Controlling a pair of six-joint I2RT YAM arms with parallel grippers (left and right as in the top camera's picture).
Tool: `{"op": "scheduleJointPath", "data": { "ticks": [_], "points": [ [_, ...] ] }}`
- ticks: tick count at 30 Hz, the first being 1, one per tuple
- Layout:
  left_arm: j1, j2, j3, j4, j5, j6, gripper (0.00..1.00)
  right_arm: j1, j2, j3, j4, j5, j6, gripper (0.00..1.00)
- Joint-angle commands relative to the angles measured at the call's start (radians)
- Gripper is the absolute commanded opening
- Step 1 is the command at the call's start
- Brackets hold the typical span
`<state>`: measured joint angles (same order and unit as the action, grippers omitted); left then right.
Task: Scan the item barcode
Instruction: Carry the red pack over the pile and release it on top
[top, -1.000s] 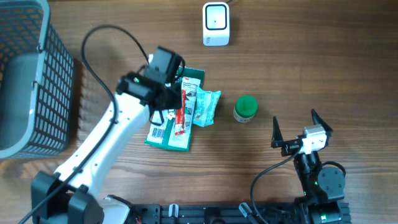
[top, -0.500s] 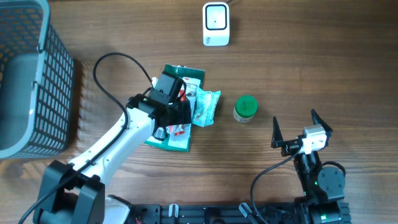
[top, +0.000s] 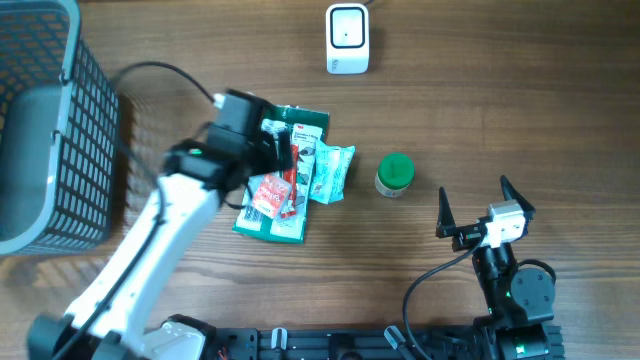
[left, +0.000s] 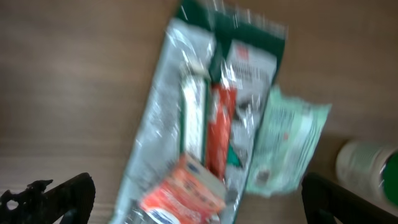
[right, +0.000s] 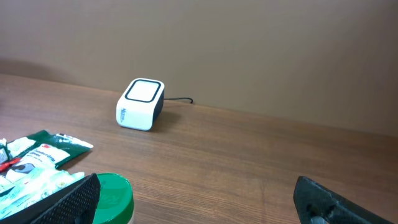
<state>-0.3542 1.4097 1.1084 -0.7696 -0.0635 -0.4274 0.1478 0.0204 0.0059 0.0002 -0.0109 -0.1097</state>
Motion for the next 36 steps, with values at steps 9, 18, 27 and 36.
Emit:
{"op": "scheduleJointPath", "data": {
  "ticks": [9, 18, 27, 36],
  "points": [
    [0.357, -0.056, 0.025, -0.051, -0.069, 0.083, 1.00, 0.000, 0.000, -0.001, 0.005, -0.006, 0.005, 1.00],
    [0.385, -0.056, 0.025, -0.051, -0.069, 0.083, 1.00, 0.000, 0.000, -0.001, 0.005, -0.006, 0.005, 1.00],
    [0.385, -0.056, 0.025, -0.051, -0.069, 0.083, 1.00, 0.000, 0.000, -0.001, 0.005, -0.006, 0.005, 1.00],
    [0.385, -0.056, 0.025, -0.051, -0.069, 0.083, 1.00, 0.000, 0.000, -0.001, 0.005, -0.006, 0.005, 0.99]
  ]
}}
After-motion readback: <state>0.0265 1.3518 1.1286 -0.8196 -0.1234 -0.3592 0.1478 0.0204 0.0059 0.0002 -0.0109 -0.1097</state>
